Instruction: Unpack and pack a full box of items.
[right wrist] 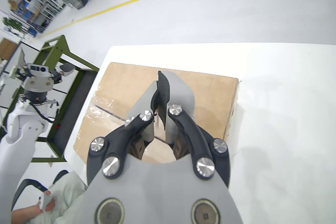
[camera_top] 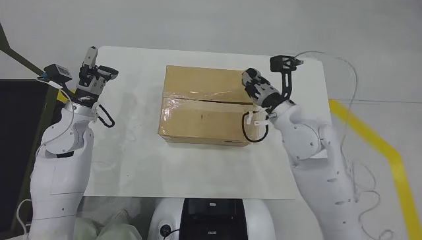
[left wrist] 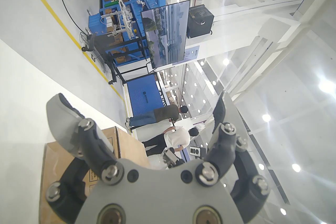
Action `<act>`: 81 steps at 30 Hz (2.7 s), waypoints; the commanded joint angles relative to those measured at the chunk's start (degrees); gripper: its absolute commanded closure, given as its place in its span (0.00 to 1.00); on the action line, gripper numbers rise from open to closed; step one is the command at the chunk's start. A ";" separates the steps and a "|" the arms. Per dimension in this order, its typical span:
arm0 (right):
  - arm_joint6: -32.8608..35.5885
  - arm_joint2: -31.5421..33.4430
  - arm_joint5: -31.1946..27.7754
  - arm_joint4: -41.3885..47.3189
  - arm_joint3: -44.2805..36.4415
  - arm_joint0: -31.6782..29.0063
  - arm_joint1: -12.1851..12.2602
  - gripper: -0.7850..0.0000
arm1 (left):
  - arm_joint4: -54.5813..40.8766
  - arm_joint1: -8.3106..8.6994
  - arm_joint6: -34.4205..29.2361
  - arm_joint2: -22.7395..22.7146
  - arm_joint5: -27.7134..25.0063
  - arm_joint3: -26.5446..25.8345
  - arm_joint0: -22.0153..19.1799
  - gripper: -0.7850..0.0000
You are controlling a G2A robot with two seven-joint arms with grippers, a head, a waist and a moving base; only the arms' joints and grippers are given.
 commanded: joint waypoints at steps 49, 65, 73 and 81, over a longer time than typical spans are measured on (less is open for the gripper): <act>-7.34 10.36 0.68 6.65 -8.08 -15.38 2.43 0.94 | 0.00 0.00 0.00 0.00 0.00 0.00 0.00 0.00; 9.97 2.05 0.37 11.92 3.57 6.39 2.11 1.00 | 0.00 0.00 0.00 0.00 0.00 0.00 0.00 0.00; 15.22 -5.75 -0.29 19.01 14.59 18.11 0.67 1.00 | 0.00 0.00 0.00 0.00 0.00 0.00 0.00 0.00; 19.02 -11.48 -1.51 27.06 24.16 25.53 -0.89 1.00 | 0.00 0.00 0.00 0.00 0.00 0.00 0.00 0.00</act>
